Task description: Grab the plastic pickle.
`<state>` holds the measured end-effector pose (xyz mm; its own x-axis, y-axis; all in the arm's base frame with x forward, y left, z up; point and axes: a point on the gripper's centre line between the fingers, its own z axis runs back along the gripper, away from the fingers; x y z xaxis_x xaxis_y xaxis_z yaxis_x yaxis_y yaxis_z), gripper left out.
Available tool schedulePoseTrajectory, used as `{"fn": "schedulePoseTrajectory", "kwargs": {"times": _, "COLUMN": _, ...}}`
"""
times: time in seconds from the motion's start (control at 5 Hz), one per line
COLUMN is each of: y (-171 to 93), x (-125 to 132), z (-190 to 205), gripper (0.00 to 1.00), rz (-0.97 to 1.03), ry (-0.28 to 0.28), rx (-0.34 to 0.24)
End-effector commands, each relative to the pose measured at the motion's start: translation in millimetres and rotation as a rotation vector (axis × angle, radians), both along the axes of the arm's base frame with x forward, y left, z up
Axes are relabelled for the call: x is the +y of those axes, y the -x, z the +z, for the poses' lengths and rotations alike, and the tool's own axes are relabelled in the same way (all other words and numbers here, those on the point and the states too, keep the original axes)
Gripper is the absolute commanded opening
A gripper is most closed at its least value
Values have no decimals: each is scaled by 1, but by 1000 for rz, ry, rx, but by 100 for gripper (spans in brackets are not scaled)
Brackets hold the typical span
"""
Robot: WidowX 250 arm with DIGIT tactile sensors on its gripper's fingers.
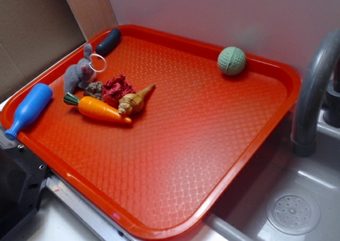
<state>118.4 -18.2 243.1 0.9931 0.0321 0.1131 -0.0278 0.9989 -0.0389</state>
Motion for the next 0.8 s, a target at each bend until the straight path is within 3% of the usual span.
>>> {"fn": "schedulePoseTrajectory", "kwargs": {"times": 0.0, "y": 0, "x": 0, "z": 0, "gripper": 100, "rz": 0, "ry": 0, "rx": 0}}
{"fn": "schedulePoseTrajectory", "kwargs": {"times": 0.2, "y": -48, "x": 27, "z": -36, "gripper": 100, "rz": 251, "ry": -59, "rx": -22}}
{"fn": "schedulePoseTrajectory", "kwargs": {"times": 0.4, "y": -87, "x": 51, "z": -60, "gripper": 100, "rz": 382, "ry": -62, "rx": -69}}
{"fn": "schedulePoseTrajectory", "kwargs": {"times": 0.6, "y": -121, "x": 88, "z": -108, "gripper": 100, "rz": 444, "ry": -142, "rx": -80}}
